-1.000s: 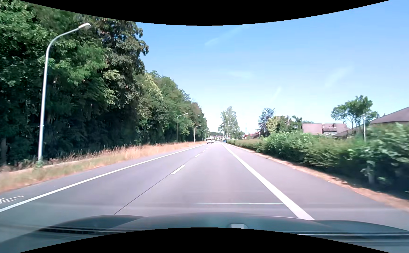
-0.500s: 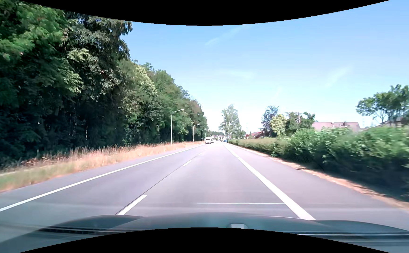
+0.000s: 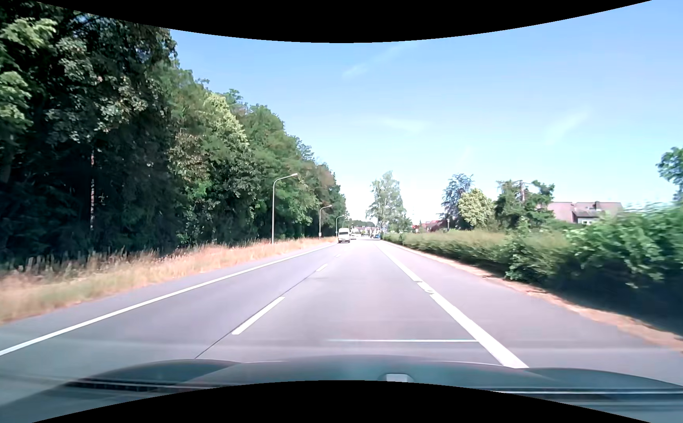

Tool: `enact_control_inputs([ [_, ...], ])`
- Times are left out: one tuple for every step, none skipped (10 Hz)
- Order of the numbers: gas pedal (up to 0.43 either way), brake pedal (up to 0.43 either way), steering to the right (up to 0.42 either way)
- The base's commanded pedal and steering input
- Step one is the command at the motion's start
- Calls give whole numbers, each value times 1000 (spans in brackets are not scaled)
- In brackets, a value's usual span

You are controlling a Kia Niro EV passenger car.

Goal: Follow the waypoints while adhering to traffic rules and regulations

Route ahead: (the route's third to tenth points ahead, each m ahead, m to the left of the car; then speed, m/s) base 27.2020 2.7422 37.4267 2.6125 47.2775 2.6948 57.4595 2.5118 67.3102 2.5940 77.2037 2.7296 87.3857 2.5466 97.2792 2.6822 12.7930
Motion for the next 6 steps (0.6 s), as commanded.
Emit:
enact_control_inputs([
  [0,0,-5],
  [0,0,-4],
  [0,0,-5],
  [0,0,-5],
  [0,0,-4],
  [0,0,-4],
])
